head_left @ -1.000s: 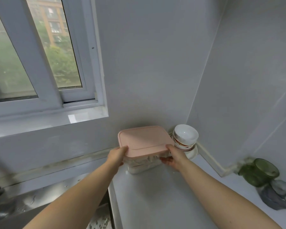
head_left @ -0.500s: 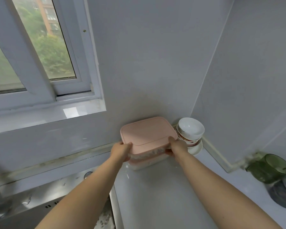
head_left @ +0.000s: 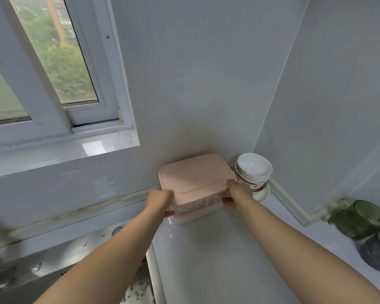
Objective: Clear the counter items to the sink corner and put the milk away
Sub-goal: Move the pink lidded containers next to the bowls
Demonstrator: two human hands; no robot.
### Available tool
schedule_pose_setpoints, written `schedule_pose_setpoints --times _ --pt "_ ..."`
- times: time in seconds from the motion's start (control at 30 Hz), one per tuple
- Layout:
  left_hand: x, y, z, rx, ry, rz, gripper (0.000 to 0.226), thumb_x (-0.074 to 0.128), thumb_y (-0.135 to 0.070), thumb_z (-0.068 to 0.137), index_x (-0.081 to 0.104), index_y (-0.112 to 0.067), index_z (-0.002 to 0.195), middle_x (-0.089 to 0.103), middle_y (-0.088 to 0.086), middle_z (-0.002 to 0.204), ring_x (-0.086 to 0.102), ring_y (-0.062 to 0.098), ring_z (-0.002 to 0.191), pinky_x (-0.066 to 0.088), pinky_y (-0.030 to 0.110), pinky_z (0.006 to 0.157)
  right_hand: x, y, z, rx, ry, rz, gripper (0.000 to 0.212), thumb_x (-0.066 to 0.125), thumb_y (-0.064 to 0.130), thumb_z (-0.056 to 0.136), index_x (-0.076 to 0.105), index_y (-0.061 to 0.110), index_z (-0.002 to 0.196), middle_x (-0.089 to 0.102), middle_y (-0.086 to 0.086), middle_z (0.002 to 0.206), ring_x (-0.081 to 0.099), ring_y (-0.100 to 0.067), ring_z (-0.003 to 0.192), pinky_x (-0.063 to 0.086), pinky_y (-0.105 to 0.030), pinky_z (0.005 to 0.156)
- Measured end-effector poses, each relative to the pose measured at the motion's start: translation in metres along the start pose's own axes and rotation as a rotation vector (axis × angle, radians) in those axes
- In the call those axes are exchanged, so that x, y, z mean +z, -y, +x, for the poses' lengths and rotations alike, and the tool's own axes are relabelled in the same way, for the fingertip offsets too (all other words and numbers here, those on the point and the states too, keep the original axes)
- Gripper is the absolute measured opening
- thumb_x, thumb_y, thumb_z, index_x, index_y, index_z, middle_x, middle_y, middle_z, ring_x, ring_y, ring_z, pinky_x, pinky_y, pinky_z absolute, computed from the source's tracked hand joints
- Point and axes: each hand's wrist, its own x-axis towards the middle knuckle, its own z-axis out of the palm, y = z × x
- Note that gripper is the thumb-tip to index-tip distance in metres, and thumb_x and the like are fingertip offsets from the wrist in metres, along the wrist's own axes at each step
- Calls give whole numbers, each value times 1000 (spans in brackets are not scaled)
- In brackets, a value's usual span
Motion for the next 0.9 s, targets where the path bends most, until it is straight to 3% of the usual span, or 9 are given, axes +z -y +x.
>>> schedule_pose_setpoints --times 0.13,0.33,0.43,0.53,0.6,0.7,0.77,0.9 --pt "2 2 -4 62 4 131 35 45 -19 96 49 -3 127 53 18 123 51 31 93 54 41 77 2 -2 -1 -35 15 -44 39 42 24 97 51 -5 121 57 -20 95 57 -31 58 54 -44 68" --pt "-8 6 -11 259 1 605 46 39 -35 98 48 -1 128 56 18 124 54 36 109 49 41 90 5 -8 -19 88 143 100 39 44 36 96 45 15 128 50 -11 112 55 -31 89 47 -43 79" --pt "-9 15 -26 196 90 554 48 40 -38 98 43 -4 131 53 16 126 53 33 111 47 39 89 3 -12 -36 61 200 56 39 40 37 97 39 20 132 46 -11 117 54 -31 90 45 -41 78" --pt "-4 22 -53 41 187 434 47 40 -40 98 43 -6 130 53 12 118 53 25 100 45 35 82 -5 -16 -53 22 223 -40 39 39 43 97 41 19 127 45 -11 113 58 -32 96 46 -36 75" --pt "0 26 -71 55 233 462 36 43 -32 97 47 -6 122 57 11 110 55 23 93 46 35 80 -14 -20 -68 13 232 -92 39 39 45 97 44 15 121 47 -12 109 58 -25 84 45 -31 66" --pt "11 28 -99 243 238 483 14 45 -16 94 57 -9 94 60 12 92 56 24 79 46 31 71 -38 -29 -93 -25 201 -135 32 40 37 97 48 8 110 50 -10 89 52 -18 66 43 -28 57" --pt "19 28 -114 398 232 560 21 46 -11 92 65 -9 84 65 16 90 60 28 80 43 27 68 -59 -36 -107 -94 125 -151 21 44 25 95 51 6 99 52 -8 77 54 -18 62 42 -27 54" --pt "39 33 -150 667 208 799 30 48 -14 90 67 -12 113 68 9 110 61 24 104 39 22 77 -111 -54 -134 -248 -61 -257 14 47 14 89 55 8 81 61 -12 76 59 -24 65 46 -30 58"
